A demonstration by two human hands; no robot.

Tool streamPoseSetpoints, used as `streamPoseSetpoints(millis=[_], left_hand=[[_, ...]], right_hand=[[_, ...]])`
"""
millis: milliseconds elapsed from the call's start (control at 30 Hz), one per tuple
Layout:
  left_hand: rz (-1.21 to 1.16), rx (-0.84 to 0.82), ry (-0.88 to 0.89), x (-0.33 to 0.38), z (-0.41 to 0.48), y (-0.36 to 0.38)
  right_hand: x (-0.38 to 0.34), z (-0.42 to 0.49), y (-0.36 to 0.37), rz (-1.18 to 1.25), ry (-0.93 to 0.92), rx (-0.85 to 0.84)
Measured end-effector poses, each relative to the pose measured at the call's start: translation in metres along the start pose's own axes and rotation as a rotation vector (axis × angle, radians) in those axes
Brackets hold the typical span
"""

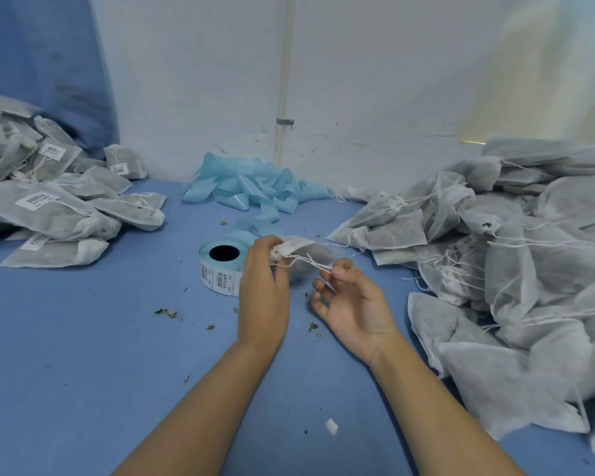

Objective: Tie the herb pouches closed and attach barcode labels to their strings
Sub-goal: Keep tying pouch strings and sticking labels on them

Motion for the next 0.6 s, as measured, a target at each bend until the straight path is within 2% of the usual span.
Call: streamPoseSetpoints(millis=[200,300,467,600], left_hand=[[-0.190,0.117,-0.120,-0.007,-0.001,-0.010],[-0.250,0.134,-0.231,-0.020,0.001,-0.007],[-0.396,-0.016,-0.379,-0.030,-0.002,0.017],[-0.494,-0.145,-0.347,-0.023,-0.006,0.031]], right_hand=[[-0.020,-0.007,-0.012,-0.299,-0.255,0.216],[-0.019,-0.008,-0.012,-0.394,-0.278,0.259],[-0.016,-0.008,-0.009,-0.395,-0.252,0.227],[-0.017,-0.008,-0.013,-0.290,-0.242,0.250]])
Point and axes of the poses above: each hand's wrist, its own z-axis towards the middle knuckle, its own y-axis out of the palm, x = y × z, the point moved 10 cm from there along z, towards the middle knuckle, and after that the axes turned 7 degrees about z, right-handed, at the moved point
